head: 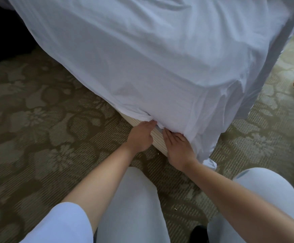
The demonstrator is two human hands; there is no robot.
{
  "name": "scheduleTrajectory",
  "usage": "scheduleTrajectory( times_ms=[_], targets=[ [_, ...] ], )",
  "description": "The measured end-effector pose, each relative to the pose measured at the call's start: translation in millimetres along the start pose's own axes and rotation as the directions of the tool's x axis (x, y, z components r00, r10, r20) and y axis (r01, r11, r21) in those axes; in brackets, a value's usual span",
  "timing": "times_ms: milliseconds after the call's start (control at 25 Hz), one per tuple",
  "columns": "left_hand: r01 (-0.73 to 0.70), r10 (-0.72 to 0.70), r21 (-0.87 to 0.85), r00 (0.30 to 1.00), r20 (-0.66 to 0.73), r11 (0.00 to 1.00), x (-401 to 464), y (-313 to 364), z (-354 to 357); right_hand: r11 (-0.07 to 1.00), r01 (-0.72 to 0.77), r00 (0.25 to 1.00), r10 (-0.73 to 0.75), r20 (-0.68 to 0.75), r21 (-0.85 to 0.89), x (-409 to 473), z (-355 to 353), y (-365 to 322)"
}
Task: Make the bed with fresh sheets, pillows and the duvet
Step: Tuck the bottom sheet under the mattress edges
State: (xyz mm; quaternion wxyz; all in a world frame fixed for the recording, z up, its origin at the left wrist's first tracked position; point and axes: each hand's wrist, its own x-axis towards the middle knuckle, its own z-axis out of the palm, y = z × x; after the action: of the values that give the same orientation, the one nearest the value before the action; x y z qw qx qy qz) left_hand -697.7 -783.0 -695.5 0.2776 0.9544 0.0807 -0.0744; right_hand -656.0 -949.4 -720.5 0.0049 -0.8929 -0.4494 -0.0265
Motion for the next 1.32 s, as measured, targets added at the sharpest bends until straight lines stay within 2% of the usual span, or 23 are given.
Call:
scheduleTrajectory(
  times_ms=[80,160,240,360,480,560,600,680,760,840,920,1040,1080,1200,1320],
  targets=[
    [-0.054,0.049,0.304,0.999,0.023,0.951,5,-2,-1,0.994,-0.084,0.996,0.084,0.014,0.075,-1,0,-6],
    [-0.070,0.050,0.423,0.997,0.059,0.904,11,-1,-4,0.975,-0.164,0.986,0.158,0.051,0.147,6,0,-13],
    [-0.070,0.019,0.426,0.992,0.124,0.902,24,-3,-11,0.951,-0.227,0.974,0.215,0.076,0.209,19,-5,-18],
    [-0.076,-0.002,0.430,0.984,0.178,0.900,39,-5,-18,0.915,-0.322,0.938,0.274,0.212,0.243,36,-9,-18],
    [-0.170,0.109,0.307,0.972,0.206,0.936,44,-16,-18,0.916,-0.340,0.922,0.281,0.265,0.212,38,-11,-19],
    [-0.236,0.219,0.160,0.969,0.116,0.958,40,-27,-15,0.920,-0.339,0.921,0.282,0.268,0.198,34,-9,-22],
    [-0.210,0.207,0.128,0.978,0.036,0.969,36,-33,-13,0.924,-0.333,0.926,0.284,0.247,0.189,31,-7,-26],
    [-0.073,0.091,0.231,0.993,-0.069,0.970,23,-40,-10,0.934,-0.318,0.939,0.285,0.194,0.163,25,-3,-35],
    [0.035,-0.014,0.422,0.999,-0.052,0.906,13,-44,-7,0.931,-0.316,0.945,0.292,0.149,0.184,28,2,-41],
    [0.068,-0.055,0.495,0.998,-0.040,0.866,16,-45,-8,0.932,-0.289,0.954,0.260,0.150,0.217,35,-3,-43],
    [0.066,-0.059,0.488,0.998,-0.029,0.871,24,-45,-11,0.933,-0.249,0.965,0.218,0.143,0.259,48,-4,-41],
    [0.020,-0.028,0.548,1.000,0.007,0.836,36,-49,-16,0.959,-0.222,0.973,0.205,0.110,0.175,52,5,-38],
    [0.008,-0.024,0.563,0.999,0.022,0.826,41,-51,-21,0.951,-0.255,0.960,0.228,0.162,0.174,53,5,-40],
    [-0.041,-0.002,0.595,0.997,0.072,0.803,50,-55,-35,0.964,-0.228,0.972,0.216,0.096,0.140,55,7,-36],
    [-0.024,-0.011,0.582,0.998,0.058,0.813,37,-46,-33,0.966,-0.208,0.970,0.182,0.163,0.157,49,-1,-31]
  ],
)
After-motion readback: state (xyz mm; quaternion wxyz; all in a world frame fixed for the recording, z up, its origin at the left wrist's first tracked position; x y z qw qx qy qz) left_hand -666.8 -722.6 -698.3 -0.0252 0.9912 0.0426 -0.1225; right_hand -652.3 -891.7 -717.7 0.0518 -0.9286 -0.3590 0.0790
